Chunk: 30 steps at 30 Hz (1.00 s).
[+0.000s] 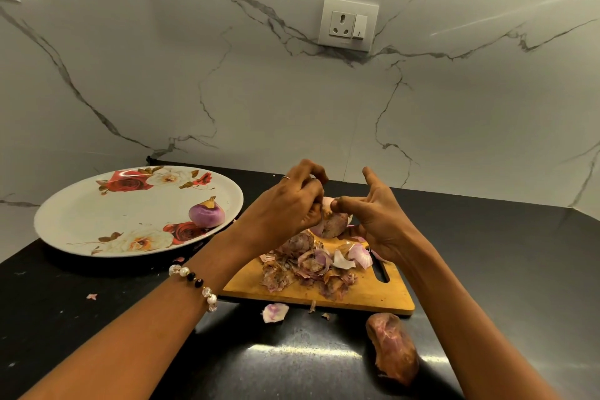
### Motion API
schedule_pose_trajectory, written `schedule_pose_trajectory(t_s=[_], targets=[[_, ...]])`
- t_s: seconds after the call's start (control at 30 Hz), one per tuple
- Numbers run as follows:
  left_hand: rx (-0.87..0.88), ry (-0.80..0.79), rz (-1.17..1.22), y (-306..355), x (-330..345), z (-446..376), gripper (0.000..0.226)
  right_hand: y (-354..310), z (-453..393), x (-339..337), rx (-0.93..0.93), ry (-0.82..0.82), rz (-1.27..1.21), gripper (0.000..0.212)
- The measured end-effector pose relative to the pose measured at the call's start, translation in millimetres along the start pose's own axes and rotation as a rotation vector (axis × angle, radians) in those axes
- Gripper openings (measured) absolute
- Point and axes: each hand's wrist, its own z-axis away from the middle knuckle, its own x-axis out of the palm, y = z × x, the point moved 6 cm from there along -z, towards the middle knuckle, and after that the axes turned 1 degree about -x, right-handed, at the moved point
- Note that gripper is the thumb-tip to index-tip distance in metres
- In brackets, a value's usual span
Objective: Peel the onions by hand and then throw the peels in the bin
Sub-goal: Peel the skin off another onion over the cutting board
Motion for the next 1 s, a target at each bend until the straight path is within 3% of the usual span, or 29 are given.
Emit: schedule_pose_trajectory(t_s=[0.3, 0.47, 0.6, 0.83, 1.0], targets=[[-0.351, -0.018, 0.296, -20, 3, -1, 0.007, -2, -2, -1, -0.023, -0.004, -0.114, 0.100], [-0.448, -0.047, 0.397, -32, 4, 1, 0.021, -2, -2, 0, -0.030, -0.011, -0.112, 0.098], [-0.553, 0.020, 0.472, -44, -4, 2, 0.025, -5, 0, -3, -0.035, 0.035, -0.084, 0.095], [-0.551, 0.155, 0.587, -35, -17, 0, 0.025, -7, 3, -3, -0.023, 0.060, -0.084, 0.093], [-0.484, 0.111, 0.517, -26, -25, -1, 0.037, -5, -1, -3, -0.047, 0.029, -0.099, 0.095]])
